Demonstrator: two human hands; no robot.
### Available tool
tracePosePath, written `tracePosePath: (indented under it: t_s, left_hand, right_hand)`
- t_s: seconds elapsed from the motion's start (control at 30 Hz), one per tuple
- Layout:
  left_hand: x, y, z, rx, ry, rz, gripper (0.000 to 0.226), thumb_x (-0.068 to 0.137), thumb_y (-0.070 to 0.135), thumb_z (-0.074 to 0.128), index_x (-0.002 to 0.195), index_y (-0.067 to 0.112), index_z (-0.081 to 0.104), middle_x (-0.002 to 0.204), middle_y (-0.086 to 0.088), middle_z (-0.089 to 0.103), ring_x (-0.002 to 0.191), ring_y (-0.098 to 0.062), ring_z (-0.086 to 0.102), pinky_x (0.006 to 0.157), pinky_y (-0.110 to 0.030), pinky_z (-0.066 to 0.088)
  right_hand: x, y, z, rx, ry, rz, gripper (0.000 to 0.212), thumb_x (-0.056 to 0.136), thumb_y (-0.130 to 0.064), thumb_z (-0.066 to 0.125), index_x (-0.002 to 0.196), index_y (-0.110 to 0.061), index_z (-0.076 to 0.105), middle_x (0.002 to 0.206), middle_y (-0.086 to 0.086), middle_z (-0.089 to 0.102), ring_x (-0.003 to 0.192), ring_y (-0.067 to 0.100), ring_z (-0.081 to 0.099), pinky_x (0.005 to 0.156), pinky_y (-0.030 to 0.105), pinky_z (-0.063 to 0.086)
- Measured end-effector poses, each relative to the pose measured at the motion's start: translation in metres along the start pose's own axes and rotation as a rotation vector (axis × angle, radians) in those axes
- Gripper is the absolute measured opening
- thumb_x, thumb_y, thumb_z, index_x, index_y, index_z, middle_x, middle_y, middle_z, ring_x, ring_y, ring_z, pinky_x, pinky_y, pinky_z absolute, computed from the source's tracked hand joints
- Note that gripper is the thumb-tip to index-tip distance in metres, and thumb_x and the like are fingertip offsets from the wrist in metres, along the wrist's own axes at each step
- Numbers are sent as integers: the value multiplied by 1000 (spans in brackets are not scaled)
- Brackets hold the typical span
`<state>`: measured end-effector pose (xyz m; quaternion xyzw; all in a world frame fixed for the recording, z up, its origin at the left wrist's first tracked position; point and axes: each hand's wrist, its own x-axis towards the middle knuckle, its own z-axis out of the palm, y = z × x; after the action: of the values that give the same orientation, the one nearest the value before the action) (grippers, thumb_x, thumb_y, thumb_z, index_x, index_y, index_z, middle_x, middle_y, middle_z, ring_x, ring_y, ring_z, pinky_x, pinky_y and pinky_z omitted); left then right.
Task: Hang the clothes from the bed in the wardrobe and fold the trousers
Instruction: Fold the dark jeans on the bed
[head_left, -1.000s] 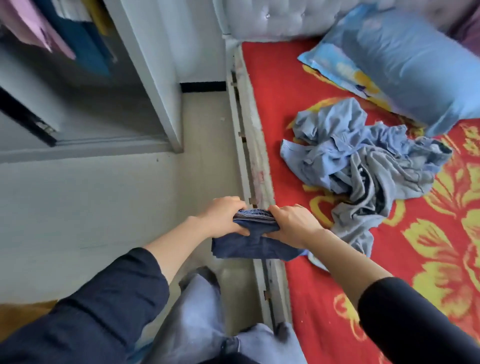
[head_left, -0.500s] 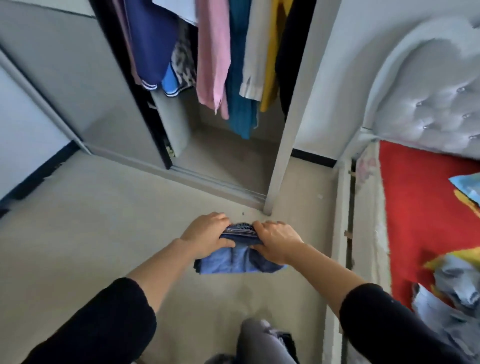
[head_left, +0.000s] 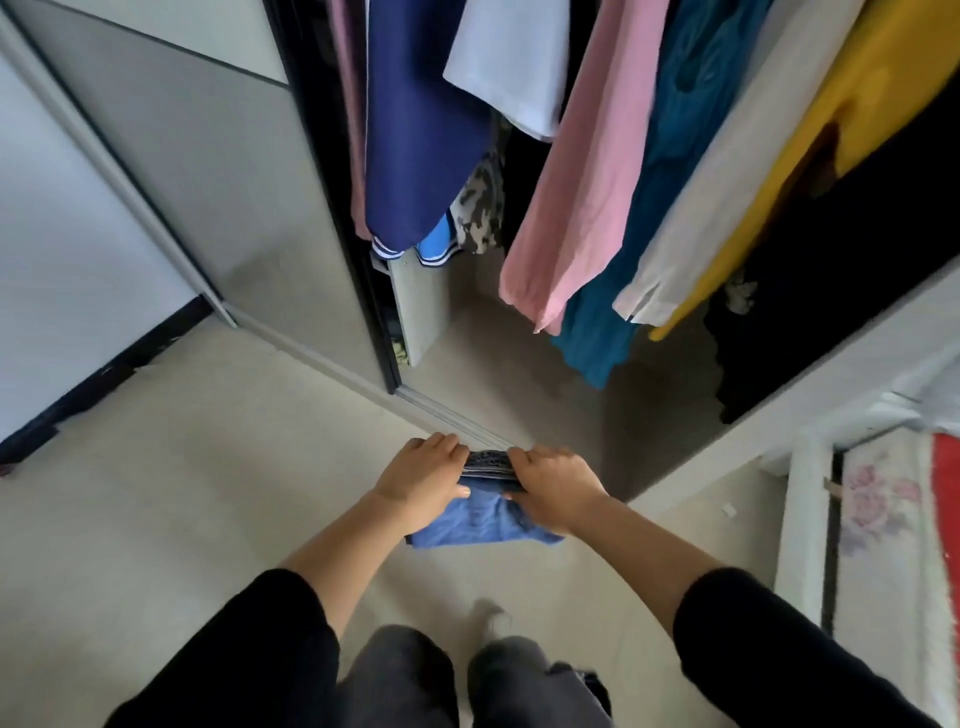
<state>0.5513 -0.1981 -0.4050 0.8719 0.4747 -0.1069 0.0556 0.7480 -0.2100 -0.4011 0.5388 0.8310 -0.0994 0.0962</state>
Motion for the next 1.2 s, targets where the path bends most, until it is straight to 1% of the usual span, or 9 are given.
tracePosePath:
  t_s: [0.07, 0.2, 0.4, 0.5, 0.6, 0.9, 1.07, 1.13, 1.2]
  left_hand:
    - [20, -34, -3, 8, -10, -10, 44, 95, 45, 48, 124, 12, 46, 122, -5, 50, 116, -23, 46, 94, -34, 38]
    - [65, -107, 1, 14, -53, 16, 41, 96, 37, 50, 126, 11, 43, 126, -5, 48, 119, -23, 44, 95, -35, 38]
    - [145, -219, 43, 59, -142, 121, 43, 93, 22, 53, 132, 10, 38, 130, -6, 44, 123, -23, 41, 97, -35, 38]
    - [190, -261, 75, 93, -134, 177, 44, 94, 25, 52, 133, 12, 37, 131, -3, 44, 124, -21, 40, 97, -33, 37]
    - [237, -280, 109, 96, -111, 225, 39, 96, 30, 48, 131, 15, 39, 129, -2, 45, 124, -19, 40, 97, -33, 37]
    - [388, -298, 227, 10, 114, 238, 22, 88, 23, 55, 108, 20, 46, 117, 2, 50, 117, -19, 46, 90, -32, 38]
    - [469, -311, 294, 71, 340, 233, 28, 81, 20, 62, 108, 18, 53, 112, -2, 55, 112, -24, 51, 86, -36, 40]
    - [497, -317, 321, 124, 424, 200, 37, 76, 18, 66, 112, 18, 56, 114, -2, 57, 112, -25, 52, 86, -38, 41]
    - [520, -320, 353, 81, 504, 162, 49, 70, 15, 74, 116, 15, 59, 117, -4, 60, 114, -26, 54, 85, -40, 43]
  right_hand:
    - [39, -3, -11, 5, -8, -8, 40, 92, -45, 49, 117, -13, 46, 111, 11, 61, 98, 32, 59, 74, 34, 39]
    - [121, -12, -17, 16, -4, 13, 41, 93, -46, 48, 117, -13, 48, 110, 11, 62, 99, 30, 58, 78, 34, 41]
    - [250, -33, 17, 9, -23, 137, 41, 90, -37, 54, 120, -10, 46, 114, 11, 61, 106, 28, 54, 88, 36, 40]
    - [306, -35, 45, 49, -31, 225, 40, 88, -30, 57, 120, -10, 45, 115, 11, 62, 108, 28, 53, 90, 37, 39]
    - [350, -18, 79, 68, -48, 301, 40, 84, -22, 57, 120, -10, 44, 114, 10, 62, 109, 27, 53, 90, 36, 40]
    - [457, 74, 204, -8, 109, 377, 46, 84, -26, 58, 124, -10, 43, 117, 10, 62, 109, 29, 56, 89, 36, 40]
    - [526, 126, 267, -165, 251, 368, 42, 86, -25, 56, 124, -10, 43, 117, 8, 61, 111, 27, 53, 89, 34, 40]
    - [550, 141, 289, -282, 334, 356, 38, 87, -23, 53, 122, -9, 48, 111, 6, 63, 107, 25, 56, 85, 34, 41]
    - [566, 150, 317, -449, 428, 365, 35, 78, -24, 55, 109, -10, 63, 90, 1, 69, 88, 20, 63, 75, 29, 45]
